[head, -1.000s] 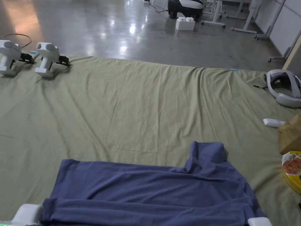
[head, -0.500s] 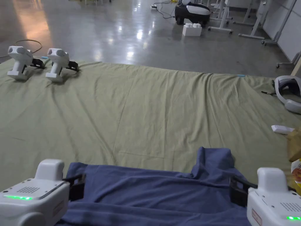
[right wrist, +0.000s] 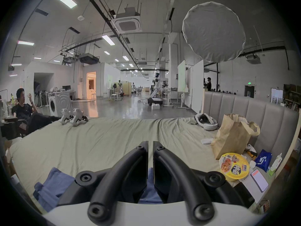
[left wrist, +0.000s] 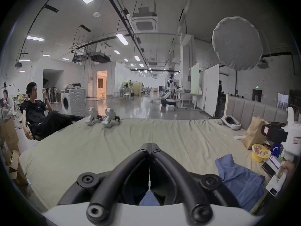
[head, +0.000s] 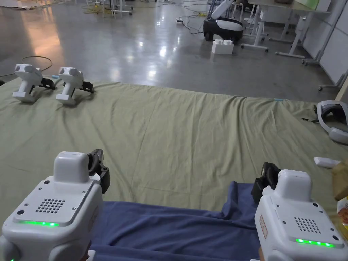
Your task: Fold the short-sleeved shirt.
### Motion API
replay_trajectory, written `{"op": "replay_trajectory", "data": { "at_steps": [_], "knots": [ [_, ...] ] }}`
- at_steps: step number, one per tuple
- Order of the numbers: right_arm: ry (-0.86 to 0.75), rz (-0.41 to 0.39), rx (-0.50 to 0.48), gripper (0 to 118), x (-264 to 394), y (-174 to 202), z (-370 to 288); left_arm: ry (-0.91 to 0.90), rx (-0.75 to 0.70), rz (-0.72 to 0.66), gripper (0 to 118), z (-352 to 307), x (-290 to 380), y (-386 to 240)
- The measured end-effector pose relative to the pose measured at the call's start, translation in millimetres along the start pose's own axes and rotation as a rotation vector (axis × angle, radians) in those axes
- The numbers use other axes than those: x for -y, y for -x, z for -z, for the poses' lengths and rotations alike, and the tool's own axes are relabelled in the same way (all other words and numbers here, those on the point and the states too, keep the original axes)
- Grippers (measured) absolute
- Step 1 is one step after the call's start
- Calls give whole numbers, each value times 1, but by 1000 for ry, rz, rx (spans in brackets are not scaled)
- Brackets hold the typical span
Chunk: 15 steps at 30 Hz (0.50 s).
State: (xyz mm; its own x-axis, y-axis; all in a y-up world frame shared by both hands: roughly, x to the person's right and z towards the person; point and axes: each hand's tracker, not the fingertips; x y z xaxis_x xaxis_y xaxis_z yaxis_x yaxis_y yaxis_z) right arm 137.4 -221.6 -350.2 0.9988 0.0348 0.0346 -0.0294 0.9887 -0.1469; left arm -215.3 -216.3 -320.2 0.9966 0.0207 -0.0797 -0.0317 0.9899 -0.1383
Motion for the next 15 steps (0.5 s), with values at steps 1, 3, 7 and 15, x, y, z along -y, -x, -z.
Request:
{"op": "replay_trajectory", "data": {
  "at_steps": [1,3,7,15],
  "knots": [
    [-7,-3,0,5,-1,0,-1,-22,-16,21,2,-3,0,-1],
    [-28,1,2,4,-4,2,-3,-48,-8,67,2,-10,-1,-1],
    [-50,-35,13,4,-8,5,-4,-50,3,92,1,-14,-1,6],
    [-21,-44,-2,4,-8,4,7,247,-7,10,1,45,28,66]
  ]
}}
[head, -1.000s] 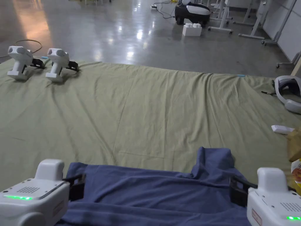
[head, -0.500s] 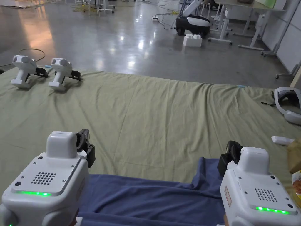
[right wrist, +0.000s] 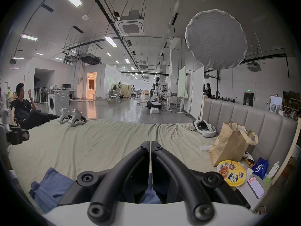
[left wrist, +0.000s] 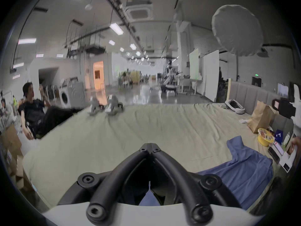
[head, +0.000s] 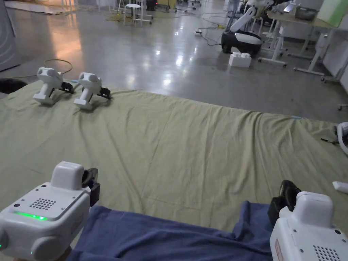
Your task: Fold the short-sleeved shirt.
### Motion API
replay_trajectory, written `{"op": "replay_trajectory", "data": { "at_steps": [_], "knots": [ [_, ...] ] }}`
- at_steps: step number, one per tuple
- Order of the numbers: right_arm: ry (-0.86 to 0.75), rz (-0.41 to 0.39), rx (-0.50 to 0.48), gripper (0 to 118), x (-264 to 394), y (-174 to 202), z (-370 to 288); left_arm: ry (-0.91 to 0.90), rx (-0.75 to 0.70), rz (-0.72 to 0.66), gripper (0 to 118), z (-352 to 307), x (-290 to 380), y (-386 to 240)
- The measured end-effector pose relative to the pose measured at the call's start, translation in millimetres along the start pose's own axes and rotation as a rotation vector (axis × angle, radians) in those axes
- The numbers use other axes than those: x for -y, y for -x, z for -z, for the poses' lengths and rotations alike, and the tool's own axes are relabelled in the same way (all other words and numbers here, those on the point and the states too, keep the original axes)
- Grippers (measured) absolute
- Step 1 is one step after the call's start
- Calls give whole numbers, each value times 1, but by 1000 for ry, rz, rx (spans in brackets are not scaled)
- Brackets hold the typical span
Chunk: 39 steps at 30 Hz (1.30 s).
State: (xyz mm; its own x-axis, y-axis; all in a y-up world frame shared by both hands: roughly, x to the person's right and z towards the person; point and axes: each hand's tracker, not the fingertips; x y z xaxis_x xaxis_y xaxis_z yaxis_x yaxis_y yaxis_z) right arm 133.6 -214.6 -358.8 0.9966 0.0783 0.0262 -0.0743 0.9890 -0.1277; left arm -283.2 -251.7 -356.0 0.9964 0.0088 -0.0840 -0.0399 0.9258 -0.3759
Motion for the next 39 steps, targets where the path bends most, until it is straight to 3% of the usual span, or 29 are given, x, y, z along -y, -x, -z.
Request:
{"op": "replay_trajectory", "data": {
  "at_steps": [6,7,8,10,21,26,27,29,31,36,39],
  "knots": [
    [70,-16,-23,4,10,-1,14,323,9,-58,2,60,5,28],
    [76,-16,-22,4,12,-1,16,356,25,-70,10,68,7,31],
    [89,-21,-22,4,14,-1,18,404,30,-89,26,79,9,36],
    [111,-24,-19,4,18,-1,20,497,51,-127,73,97,14,42],
    [288,-25,-8,4,64,-12,37,745,3,-112,73,143,51,19],
    [338,-10,9,4,76,-23,36,677,-89,44,71,136,56,-8],
    [346,-5,13,4,78,-26,37,659,-86,70,65,134,56,-14],
    [365,2,22,4,81,-34,38,644,-36,76,27,135,55,-15],
    [378,10,27,4,82,-42,39,645,-56,75,14,135,55,-19],
    [440,13,43,5,76,-77,59,614,-19,20,8,137,53,2],
    [577,-33,48,24,74,-100,93,567,9,-1,7,117,42,5]
  ]
}}
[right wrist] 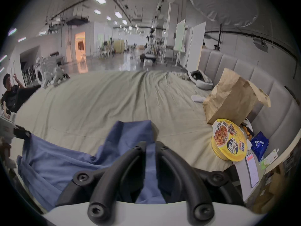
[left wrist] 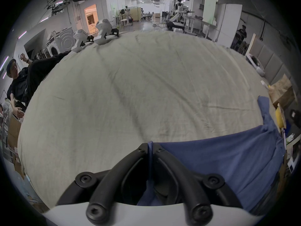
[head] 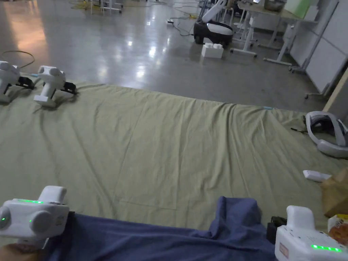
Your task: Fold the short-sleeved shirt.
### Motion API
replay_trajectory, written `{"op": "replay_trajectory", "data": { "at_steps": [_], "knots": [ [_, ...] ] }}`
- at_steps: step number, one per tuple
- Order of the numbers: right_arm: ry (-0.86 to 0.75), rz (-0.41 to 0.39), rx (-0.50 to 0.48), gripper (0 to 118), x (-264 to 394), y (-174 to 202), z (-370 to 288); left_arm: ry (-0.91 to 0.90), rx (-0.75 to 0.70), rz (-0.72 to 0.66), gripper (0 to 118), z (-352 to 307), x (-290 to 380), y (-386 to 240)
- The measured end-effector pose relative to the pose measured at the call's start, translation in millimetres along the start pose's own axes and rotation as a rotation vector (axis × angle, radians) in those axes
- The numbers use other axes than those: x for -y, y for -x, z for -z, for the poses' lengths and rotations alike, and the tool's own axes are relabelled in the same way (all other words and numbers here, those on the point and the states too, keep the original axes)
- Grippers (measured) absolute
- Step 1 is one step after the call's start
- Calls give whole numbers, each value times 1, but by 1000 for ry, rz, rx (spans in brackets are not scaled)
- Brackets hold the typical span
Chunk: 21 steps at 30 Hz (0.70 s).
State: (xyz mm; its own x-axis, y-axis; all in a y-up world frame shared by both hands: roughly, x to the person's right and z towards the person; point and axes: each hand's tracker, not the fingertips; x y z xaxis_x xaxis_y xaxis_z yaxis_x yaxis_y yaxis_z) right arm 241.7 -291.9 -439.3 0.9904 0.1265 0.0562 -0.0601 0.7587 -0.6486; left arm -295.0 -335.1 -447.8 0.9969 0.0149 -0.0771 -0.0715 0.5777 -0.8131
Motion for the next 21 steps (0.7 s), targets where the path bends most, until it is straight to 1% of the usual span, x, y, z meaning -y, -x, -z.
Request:
{"op": "replay_trajectory", "data": {
  "at_steps": [2,3,4,5,7,8,9,10,11,12,13,14,15,16,17,18,19,20,21],
  "knots": [
    [65,3,-24,51,-9,-13,23,-40,18,-13,7,-14,1,0],
    [126,6,-36,61,-14,-18,36,-54,25,-14,7,-20,2,0],
    [170,18,-45,66,-17,-23,49,-63,23,-14,7,-26,2,0],
    [237,11,-41,68,-19,-25,64,-78,23,-12,7,-31,3,-1],
    [324,3,-70,70,-19,-30,90,-97,31,-20,7,-38,3,-1],
    [383,-22,-59,72,-18,-29,103,-103,36,-23,7,-41,4,-1],
    [410,-26,-72,76,-16,-28,114,-106,34,-24,7,-43,4,-1],
    [423,-28,-78,76,-14,-28,122,-110,31,-22,7,-42,4,-2],
    [468,-37,-87,76,-9,-26,132,-116,29,-17,7,-43,5,-3],
    [513,-23,-113,76,-6,-26,142,-116,28,-15,7,-43,5,-3],
    [544,-6,-127,76,-3,-25,149,-113,26,-16,7,-42,6,-3],
    [551,-1,-116,75,-1,-24,156,-108,28,-18,7,-41,7,-4],
    [525,-4,-106,75,0,-23,153,-108,28,-21,7,-40,8,-4],
    [521,-3,-104,75,-3,-22,149,-107,26,-26,7,-39,9,-4],
    [513,-3,-96,72,-5,-21,148,-103,26,-31,7,-38,9,-4],
    [491,-9,-93,63,-6,-19,145,-102,24,-36,7,-38,10,-6],
    [484,-17,-97,44,-6,-17,144,-103,25,-39,7,-37,10,-6],
    [480,-25,-94,31,-6,-15,144,-102,26,-40,7,-36,10,-7],
    [478,-28,-90,15,-6,-15,145,-99,25,-38,7,-35,10,-7]
  ]
}}
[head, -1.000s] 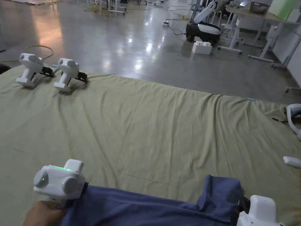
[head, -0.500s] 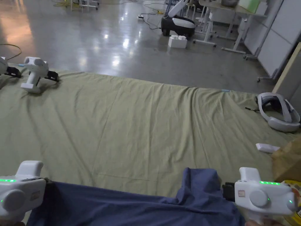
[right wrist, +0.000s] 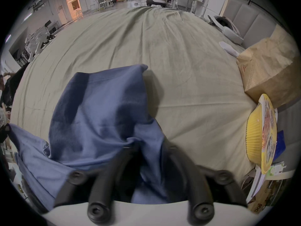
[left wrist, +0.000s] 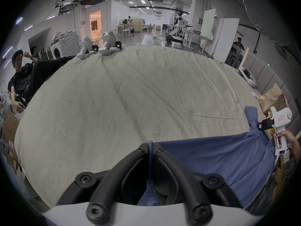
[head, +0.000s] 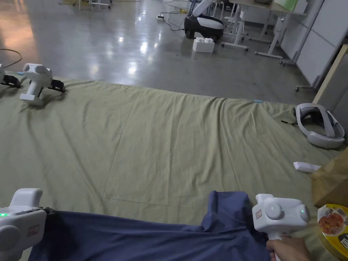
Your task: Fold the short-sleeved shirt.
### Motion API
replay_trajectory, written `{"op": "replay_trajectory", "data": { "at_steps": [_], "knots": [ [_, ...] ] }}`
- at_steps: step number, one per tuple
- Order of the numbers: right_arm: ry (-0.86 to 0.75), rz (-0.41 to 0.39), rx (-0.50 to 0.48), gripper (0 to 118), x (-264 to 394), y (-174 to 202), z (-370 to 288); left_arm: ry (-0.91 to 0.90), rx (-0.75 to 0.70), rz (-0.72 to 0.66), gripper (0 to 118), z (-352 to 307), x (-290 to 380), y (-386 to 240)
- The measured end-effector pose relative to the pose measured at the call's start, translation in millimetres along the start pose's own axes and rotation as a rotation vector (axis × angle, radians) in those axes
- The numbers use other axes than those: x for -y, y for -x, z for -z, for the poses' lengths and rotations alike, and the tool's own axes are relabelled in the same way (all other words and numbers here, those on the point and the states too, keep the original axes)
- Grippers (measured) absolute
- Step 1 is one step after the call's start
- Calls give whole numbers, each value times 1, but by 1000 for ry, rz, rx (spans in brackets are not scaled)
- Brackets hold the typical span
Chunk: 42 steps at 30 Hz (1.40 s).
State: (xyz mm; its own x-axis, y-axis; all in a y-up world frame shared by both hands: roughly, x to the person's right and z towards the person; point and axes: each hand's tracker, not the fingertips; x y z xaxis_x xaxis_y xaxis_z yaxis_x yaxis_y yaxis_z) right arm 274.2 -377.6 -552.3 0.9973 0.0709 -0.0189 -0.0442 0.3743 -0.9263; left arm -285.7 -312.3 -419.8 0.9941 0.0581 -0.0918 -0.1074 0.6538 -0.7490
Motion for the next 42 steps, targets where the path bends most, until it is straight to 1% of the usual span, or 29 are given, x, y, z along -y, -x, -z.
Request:
{"op": "replay_trajectory", "data": {
  "at_steps": [1,3,6,12,16,17,21,26,29,31,33,37,39,40,42],
  "knots": [
    [-2,-3,3,8,0,0,0,1,0,0,7,0,0,0],
    [-9,12,-10,4,1,-2,-1,-4,4,-7,7,0,0,0],
    [-104,39,-27,3,8,-1,-26,-12,10,-25,7,-4,0,2],
    [-234,20,-54,3,32,-4,-99,-49,36,-9,7,-32,-1,10],
    [-300,9,-56,3,56,-11,-141,-97,67,-15,7,-62,4,19],
    [-339,12,-49,3,65,-12,-153,-104,78,-10,7,-71,7,23],
    [-365,-11,-49,3,101,-15,-184,-116,105,6,7,-98,23,32],
    [-338,-41,-43,3,148,-17,-199,-100,135,-7,7,-117,53,42],
    [-286,-54,-44,3,179,-18,-199,-55,140,-6,7,-120,75,47],
    [-257,-62,-29,3,198,-19,-196,-8,137,7,7,-121,90,49],
    [-171,-92,-31,3,216,-19,-187,48,139,1,7,-118,105,51],
    [-91,-107,-16,3,235,-17,-162,155,122,35,7,-103,127,51],
    [-74,-120,10,3,240,-14,-150,195,108,51,7,-93,133,49],
    [-57,-127,7,3,240,-12,-144,212,102,64,7,-88,135,48],
    [-50,-142,26,3,242,-7,-135,220,83,79,7,-80,137,43]
  ]
}}
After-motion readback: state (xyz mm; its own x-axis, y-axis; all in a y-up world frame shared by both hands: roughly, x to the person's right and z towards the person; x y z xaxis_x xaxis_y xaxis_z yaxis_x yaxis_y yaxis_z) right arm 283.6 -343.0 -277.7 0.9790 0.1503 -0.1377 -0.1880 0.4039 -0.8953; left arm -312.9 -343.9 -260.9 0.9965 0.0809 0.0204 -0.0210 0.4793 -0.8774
